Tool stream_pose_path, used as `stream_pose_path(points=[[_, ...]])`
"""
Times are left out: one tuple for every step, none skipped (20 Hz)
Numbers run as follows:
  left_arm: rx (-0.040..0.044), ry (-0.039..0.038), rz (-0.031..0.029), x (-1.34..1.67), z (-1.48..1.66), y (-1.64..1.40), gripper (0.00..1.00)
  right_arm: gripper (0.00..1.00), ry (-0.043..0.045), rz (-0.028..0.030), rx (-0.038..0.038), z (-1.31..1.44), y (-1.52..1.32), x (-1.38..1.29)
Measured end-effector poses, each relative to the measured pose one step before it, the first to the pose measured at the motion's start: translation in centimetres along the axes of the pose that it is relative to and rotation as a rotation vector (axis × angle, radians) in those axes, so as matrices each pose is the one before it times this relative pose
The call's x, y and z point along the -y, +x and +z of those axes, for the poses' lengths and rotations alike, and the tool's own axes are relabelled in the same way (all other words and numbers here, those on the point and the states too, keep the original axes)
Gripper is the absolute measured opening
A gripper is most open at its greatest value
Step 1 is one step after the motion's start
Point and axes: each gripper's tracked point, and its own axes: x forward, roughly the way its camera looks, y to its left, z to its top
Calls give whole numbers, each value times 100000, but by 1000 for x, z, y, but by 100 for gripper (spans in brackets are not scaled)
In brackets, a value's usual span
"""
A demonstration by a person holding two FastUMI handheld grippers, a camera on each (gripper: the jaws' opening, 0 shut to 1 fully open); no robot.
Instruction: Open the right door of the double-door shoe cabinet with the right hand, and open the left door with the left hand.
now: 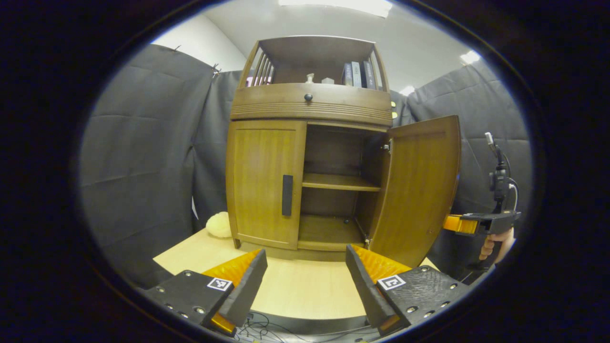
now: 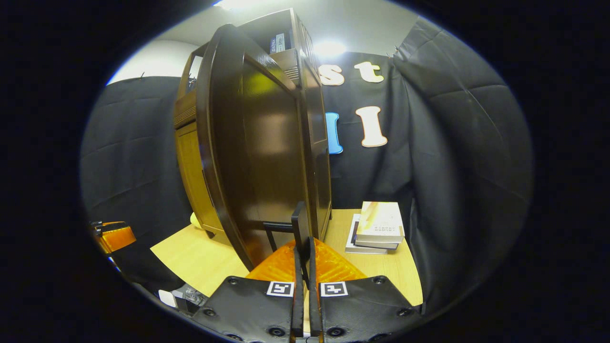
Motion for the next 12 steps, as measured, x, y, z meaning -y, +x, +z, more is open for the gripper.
stream_pose_path(points=[[540,140,-310,-76,165,5,95,3,-587,-551,118,-16,-266,-84],[614,56,-352,-50,-1,95,95,3,-751,-592,288,160,-382,-78],[246,-28,-786,-18,35,125,95,3,-869,-910,307,42,-474,-105],[-210,-27,-1460,111,-64,-14,95,7,-758,-1542,203,76,-528,-13],[-519,254,-2066,159,-93,89,95,6,-631,-2074,229,27,-566,-13],[-304,643,-2170,21,-93,-91,95,6,-570,-2316,402,193,-654,-30],[-559,563,-1524,-87,-101,9,95,6,-495,-2000,221,98,-644,-208],[-897,227,-1721,-21,-147,-128,95,6,-635,-1853,150,113,-687,-244],[-141,-121,-1954,82,69,-75,95,6,-671,-2008,167,112,-742,-305],[485,-360,-2014,146,14,21,95,6,-419,-1436,107,75,-791,-464],[334,-264,-1854,105,80,141,95,6,-366,-1636,-148,-146,-807,-537],[241,-108,-1679,98,-109,-40,95,6,-283,-1404,-213,-95,-849,-608]])
